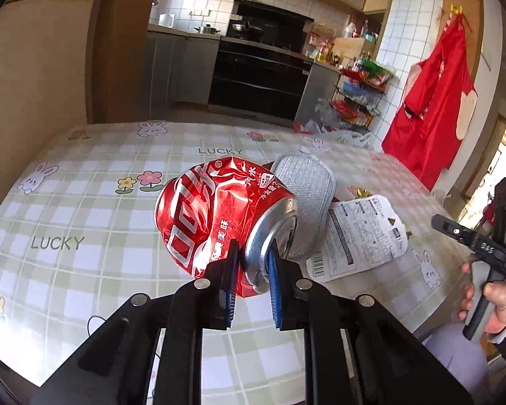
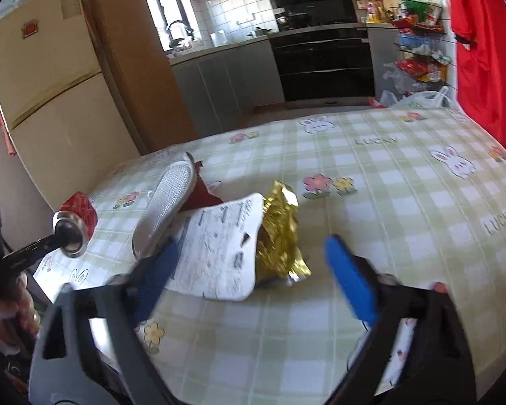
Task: Collect trash
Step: 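Lift the red can with the left tool while the right tool grasps the white paper sheet, then carry the paper over the pink bin and open the right tool while the left tool holds the can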
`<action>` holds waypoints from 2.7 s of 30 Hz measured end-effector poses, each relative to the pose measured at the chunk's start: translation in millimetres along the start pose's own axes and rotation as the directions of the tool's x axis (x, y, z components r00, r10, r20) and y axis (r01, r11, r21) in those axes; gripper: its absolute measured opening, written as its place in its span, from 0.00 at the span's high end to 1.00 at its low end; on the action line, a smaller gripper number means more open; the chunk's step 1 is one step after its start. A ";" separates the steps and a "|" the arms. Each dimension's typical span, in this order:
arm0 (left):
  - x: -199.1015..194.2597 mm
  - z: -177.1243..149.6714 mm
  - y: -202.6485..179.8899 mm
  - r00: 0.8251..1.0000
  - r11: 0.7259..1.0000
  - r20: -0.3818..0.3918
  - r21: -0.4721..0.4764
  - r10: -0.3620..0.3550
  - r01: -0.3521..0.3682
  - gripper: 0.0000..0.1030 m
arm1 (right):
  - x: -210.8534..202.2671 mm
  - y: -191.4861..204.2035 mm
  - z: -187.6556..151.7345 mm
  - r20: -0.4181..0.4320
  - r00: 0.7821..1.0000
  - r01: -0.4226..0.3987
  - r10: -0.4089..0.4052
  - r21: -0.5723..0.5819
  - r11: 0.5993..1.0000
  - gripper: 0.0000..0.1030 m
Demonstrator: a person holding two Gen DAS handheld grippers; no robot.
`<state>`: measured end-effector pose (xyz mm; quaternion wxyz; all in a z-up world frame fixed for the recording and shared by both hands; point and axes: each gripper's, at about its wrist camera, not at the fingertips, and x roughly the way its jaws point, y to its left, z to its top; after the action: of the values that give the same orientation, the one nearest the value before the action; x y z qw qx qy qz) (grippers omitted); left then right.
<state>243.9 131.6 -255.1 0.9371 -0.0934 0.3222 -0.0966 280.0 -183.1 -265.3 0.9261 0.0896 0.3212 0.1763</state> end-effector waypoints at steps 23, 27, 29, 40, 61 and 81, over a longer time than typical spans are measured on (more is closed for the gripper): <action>-66.2 -36.3 -5.6 0.994 0.983 0.058 -0.156 -0.088 0.096 0.84 | -1.6 29.9 12.9 -0.020 0.997 -0.076 0.077 0.047 0.996 0.93; -77.7 -37.6 -19.6 0.994 0.987 0.075 -0.127 -0.085 0.095 0.84 | -36.2 41.2 20.1 0.052 0.996 -0.069 0.068 0.017 0.997 0.94; -86.5 -37.8 -24.8 0.992 0.987 0.089 -0.124 -0.092 0.103 0.84 | -55.8 47.0 24.5 0.093 0.994 -0.064 0.064 -0.004 0.998 0.94; -144.7 -34.3 -43.6 0.985 0.992 0.156 -0.085 -0.075 0.089 0.84 | -156.1 79.8 22.4 0.200 0.976 -0.059 0.083 -0.124 0.991 0.94; -203.1 -44.0 -71.9 0.969 0.991 0.215 -0.031 -0.122 0.132 0.84 | -262.6 94.0 -24.1 0.060 0.985 -0.144 0.160 -0.207 0.968 0.94; -197.8 -43.9 -69.2 0.976 0.992 0.194 -0.059 -0.096 0.110 0.84 | -236.1 121.3 -33.7 -0.080 0.973 -0.231 0.218 -0.229 0.946 0.56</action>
<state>55.2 107.7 -156.9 0.9536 -0.1514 0.2287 -0.1244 53.6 -160.2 -124.6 0.8951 0.0097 0.3105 0.3199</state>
